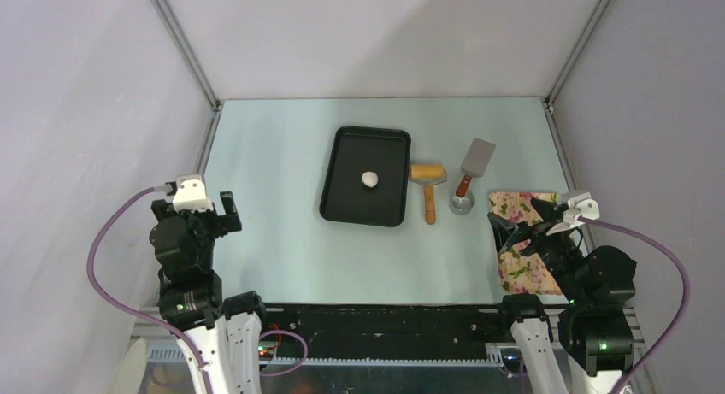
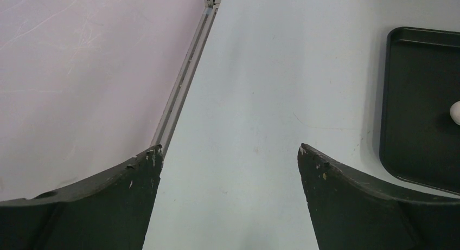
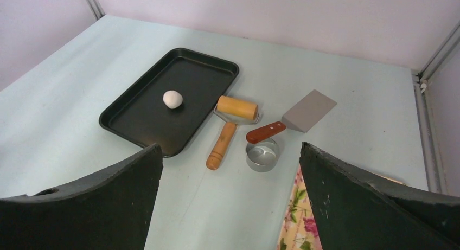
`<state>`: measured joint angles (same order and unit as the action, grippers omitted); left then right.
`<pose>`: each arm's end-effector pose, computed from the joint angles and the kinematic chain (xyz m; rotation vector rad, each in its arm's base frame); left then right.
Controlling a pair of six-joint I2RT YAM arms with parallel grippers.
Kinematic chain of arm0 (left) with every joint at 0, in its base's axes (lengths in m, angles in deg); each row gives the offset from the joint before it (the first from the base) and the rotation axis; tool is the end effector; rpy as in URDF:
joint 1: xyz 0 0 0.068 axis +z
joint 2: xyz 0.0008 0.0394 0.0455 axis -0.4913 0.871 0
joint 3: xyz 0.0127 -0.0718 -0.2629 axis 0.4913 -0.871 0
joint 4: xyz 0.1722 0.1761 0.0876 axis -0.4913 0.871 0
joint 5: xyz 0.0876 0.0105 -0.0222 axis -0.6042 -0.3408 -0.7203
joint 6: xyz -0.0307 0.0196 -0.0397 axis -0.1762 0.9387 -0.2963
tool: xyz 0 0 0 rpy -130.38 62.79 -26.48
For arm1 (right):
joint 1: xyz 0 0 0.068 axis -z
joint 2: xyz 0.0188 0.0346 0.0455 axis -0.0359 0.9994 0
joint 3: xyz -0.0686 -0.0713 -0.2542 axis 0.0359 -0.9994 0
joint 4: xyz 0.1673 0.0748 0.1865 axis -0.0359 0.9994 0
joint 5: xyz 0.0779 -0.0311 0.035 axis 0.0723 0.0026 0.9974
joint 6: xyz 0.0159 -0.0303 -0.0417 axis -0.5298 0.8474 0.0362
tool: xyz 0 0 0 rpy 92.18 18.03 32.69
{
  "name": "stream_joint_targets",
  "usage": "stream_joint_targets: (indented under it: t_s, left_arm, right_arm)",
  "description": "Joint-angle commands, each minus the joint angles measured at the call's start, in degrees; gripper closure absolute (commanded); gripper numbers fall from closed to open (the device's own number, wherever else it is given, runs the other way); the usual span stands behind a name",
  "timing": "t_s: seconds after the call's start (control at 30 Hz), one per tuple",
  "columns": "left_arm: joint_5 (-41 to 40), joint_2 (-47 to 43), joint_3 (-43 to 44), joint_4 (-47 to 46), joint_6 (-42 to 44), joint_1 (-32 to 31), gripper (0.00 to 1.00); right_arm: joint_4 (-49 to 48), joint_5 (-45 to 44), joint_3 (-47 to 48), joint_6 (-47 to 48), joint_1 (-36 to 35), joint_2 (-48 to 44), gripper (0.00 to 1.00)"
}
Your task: Roll out the dumpling wrappers from the dough
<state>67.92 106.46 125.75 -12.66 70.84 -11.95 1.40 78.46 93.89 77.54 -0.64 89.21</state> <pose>0.0734 0.0210 0.3493 -0.1008 1.7848 0.2754 0.0262 0.0125 0.3791 -0.3159 1.5598 0.2652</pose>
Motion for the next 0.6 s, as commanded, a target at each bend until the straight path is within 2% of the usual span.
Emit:
stream_joint_targets:
  t_s: [0.0, 0.4, 0.47, 0.57]
  left_arm:
    - [0.55, -0.14, 0.01, -1.95, -0.81, 0.95, 0.02]
    - [1.9, 0.32, 0.28, -1.9, -0.01, 1.59, 0.02]
    - [2.56, 2.25, 1.16, -1.88, 0.48, 1.6, 0.02]
    - [2.32, 8.59, 4.81, -0.58, 2.13, 0.34, 0.02]
  right_arm:
    - [-2.89, 1.43, -1.16, -0.24, -0.71, -0.18, 0.01]
    - [-3.16, 7.3, -2.64, 4.24, -1.81, 1.15, 0.01]
    - [-4.03, 7.71, -2.5, 3.54, -2.29, 3.39, 0.01]
    - [-3.26, 10.04, 1.05, 3.07, -2.53, 12.13, 0.03]
